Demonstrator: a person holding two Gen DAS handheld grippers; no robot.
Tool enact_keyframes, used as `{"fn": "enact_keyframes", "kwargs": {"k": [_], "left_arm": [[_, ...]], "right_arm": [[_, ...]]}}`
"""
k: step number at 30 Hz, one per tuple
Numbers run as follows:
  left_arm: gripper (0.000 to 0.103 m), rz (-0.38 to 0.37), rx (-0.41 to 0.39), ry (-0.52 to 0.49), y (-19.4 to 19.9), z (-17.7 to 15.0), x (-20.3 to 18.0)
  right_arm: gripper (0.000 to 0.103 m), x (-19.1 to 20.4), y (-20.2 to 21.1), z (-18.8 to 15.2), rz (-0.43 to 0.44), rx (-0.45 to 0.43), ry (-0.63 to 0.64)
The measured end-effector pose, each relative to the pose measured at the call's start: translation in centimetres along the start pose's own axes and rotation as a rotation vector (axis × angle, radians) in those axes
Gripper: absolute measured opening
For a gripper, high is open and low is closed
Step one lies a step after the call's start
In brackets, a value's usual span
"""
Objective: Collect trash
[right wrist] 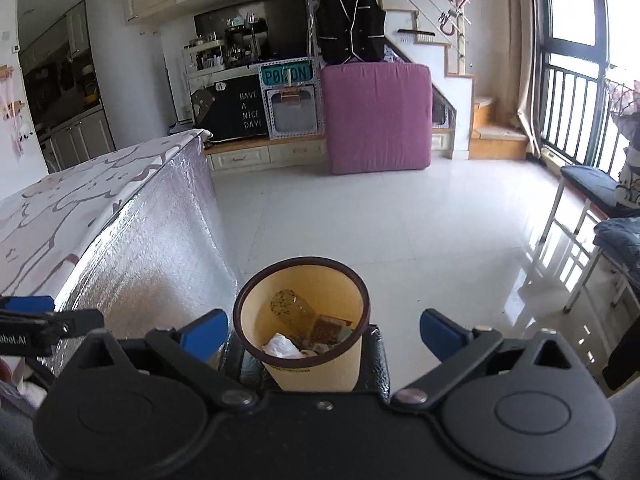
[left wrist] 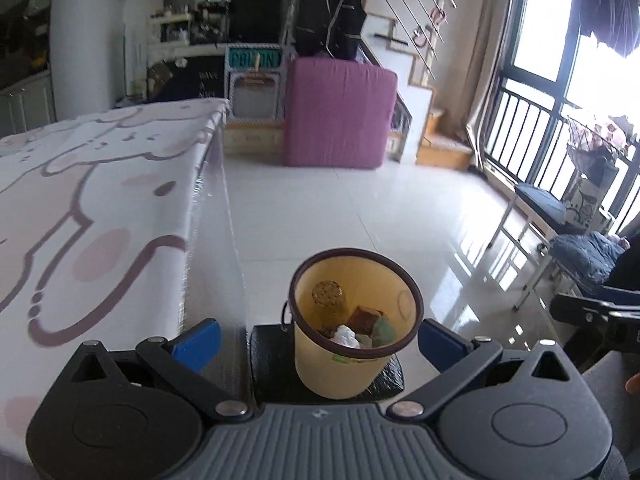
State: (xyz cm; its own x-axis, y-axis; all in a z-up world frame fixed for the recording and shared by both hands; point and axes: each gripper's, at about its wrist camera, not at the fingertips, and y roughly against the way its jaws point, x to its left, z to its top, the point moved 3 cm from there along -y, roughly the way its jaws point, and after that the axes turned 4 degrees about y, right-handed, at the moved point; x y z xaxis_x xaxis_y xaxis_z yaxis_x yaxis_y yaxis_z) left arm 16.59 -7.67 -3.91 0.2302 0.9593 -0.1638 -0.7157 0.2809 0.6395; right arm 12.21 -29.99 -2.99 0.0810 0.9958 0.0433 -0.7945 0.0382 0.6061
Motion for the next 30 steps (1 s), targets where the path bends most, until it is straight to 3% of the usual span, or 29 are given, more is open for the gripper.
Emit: {"fn": "enact_keyframes", "kwargs": {"k": [15, 24, 30], "left_arm": [[0.103, 0.044, -0.12, 0.014, 2.8, -4.3, 1.3], [0.103, 0.068, -0.146, -0.019, 2.6, -5.7, 0.9], [0.103, 0.063, -0.151, 0.0, 2.5, -6.0, 1.5]], "right_arm": [[0.103, 2.7, 4.0, -4.5, -0.044, -0.107, 0.038], [0.103, 3.1, 3.5, -5.4, -0.103, -0.123, 0.06], [0.103, 2.3, 3.9, -5.8, -0.097, -0.153, 0.012]]}}
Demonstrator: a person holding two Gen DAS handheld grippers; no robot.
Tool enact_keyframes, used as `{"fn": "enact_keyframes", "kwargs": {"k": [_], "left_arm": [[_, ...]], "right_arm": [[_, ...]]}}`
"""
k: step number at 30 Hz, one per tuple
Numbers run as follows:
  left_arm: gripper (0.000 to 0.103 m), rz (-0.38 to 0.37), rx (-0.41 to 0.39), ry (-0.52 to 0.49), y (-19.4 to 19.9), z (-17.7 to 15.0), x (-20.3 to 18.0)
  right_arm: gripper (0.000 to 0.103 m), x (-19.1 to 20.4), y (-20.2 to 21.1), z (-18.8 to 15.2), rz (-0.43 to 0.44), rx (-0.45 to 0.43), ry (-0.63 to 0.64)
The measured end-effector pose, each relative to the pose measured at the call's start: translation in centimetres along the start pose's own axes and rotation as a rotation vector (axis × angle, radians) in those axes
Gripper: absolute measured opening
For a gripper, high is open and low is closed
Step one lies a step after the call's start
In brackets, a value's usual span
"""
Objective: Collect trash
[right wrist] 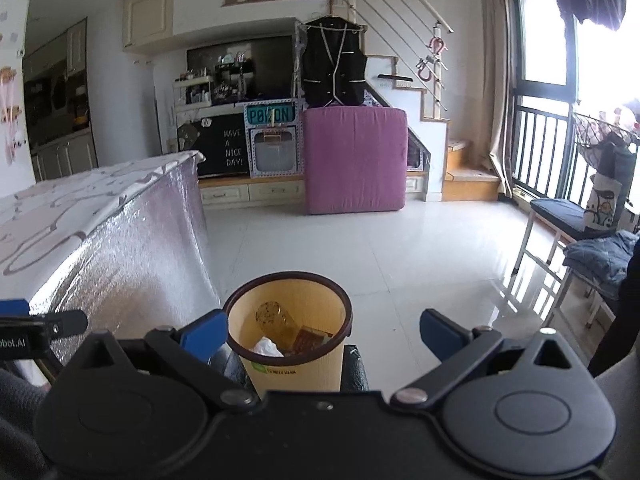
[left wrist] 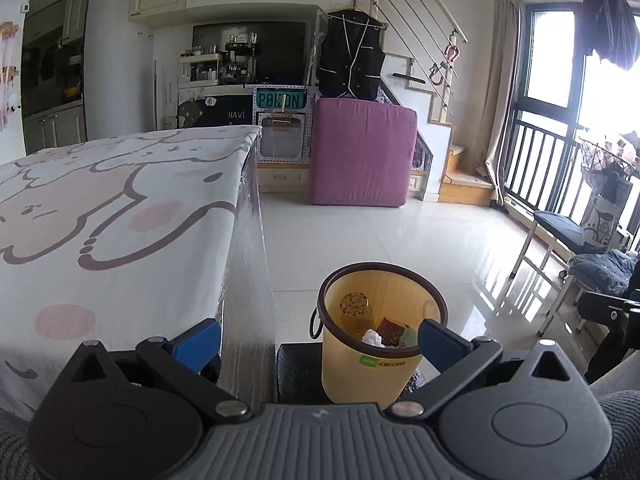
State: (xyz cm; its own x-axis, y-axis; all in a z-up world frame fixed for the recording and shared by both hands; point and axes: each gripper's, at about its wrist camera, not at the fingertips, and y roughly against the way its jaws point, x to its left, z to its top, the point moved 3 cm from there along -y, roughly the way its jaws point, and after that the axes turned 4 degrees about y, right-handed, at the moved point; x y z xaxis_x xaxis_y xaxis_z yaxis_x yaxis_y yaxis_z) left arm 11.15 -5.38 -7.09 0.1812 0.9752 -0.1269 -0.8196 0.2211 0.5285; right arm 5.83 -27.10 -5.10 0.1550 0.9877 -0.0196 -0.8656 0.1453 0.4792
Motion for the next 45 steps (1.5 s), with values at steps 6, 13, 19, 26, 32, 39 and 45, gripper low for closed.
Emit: {"fn": "enact_keyframes", "kwargs": {"k": [6, 13, 19, 26, 32, 39, 45], "left_arm": [[0.103, 0.0, -0.006, -0.005, 0.1, 0.0, -0.1], [0.103, 0.001, -0.011, -0.007, 0.1, 0.0, 0.0], [0.103, 0.001, -0.011, -0.008, 0.1, 0.0, 0.0], [0.103, 0.001, -0.011, -0.008, 0.1, 0.0, 0.0], [0.103, 0.001, -0.011, -0.008, 0.1, 0.0, 0.0], [0.103, 0.001, -0.011, -0.008, 0.1, 0.0, 0.0], [0.103, 0.001, -0.011, -0.008, 0.1, 0.0, 0.0]], "right_arm": [[0.103, -0.2, 0.2, -0.2, 0.0, -0.011, -0.02], [0.103, 0.3, 0.4, -0.4, -0.018, -0.018, 0.006], [0.103, 0.9, 0.4, -0.4, -0.031, -0.017, 0.035], [0.103, 1.1, 0.4, -0.4, -0.034, -0.015, 0.04], [0.103, 1.2, 0.4, -0.5, -0.037, -0.013, 0.041], [0.103, 1.0, 0.4, -0.5, -0.037, -0.012, 0.04], [0.103, 1.0, 0.4, -0.4, -0.037, -0.012, 0.04]]}}
